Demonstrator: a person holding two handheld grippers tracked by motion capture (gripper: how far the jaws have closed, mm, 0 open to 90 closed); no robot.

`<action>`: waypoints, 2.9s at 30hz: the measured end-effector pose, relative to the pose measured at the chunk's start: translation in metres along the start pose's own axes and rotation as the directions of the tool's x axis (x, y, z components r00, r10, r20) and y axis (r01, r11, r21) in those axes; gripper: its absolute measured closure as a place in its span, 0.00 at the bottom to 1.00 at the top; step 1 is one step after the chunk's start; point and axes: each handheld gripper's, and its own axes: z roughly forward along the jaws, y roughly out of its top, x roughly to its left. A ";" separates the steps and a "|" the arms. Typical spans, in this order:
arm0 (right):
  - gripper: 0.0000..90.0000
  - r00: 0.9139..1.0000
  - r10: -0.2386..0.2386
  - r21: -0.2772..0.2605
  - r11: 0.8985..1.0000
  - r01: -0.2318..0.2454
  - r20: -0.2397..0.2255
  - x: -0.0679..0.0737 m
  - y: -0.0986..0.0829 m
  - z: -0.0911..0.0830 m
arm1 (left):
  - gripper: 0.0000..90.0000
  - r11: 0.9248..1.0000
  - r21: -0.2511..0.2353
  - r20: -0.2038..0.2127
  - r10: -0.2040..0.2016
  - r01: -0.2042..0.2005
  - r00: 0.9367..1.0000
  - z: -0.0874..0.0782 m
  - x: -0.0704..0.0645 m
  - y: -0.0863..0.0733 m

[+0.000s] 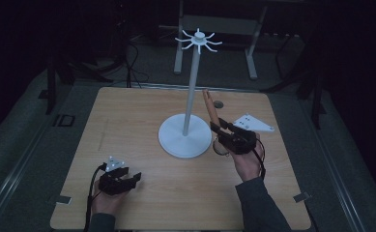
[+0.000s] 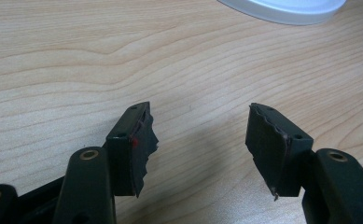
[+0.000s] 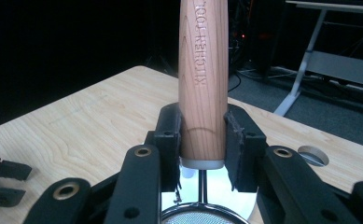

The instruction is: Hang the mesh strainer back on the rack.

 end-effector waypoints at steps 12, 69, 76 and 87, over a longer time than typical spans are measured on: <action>0.77 1.000 0.015 -0.033 0.999 -0.015 0.004 0.000 0.008 0.000 | 0.46 1.000 -0.001 -0.001 -0.003 0.003 1.000 -0.001 0.000 0.000; 0.77 0.998 0.059 -0.144 0.988 -0.059 -0.002 -0.007 0.039 -0.008 | 0.46 1.000 -0.001 -0.001 0.001 -0.001 1.000 0.000 -0.001 0.000; 0.77 0.997 0.077 -0.161 0.984 -0.077 -0.007 -0.007 0.043 -0.008 | 0.46 1.000 0.000 -0.002 0.001 -0.001 1.000 0.000 -0.001 0.000; 0.77 0.997 0.076 -0.177 0.981 -0.075 -0.003 -0.006 0.051 -0.009 | 0.46 1.000 -0.003 -0.001 0.000 0.000 1.000 0.000 0.000 0.001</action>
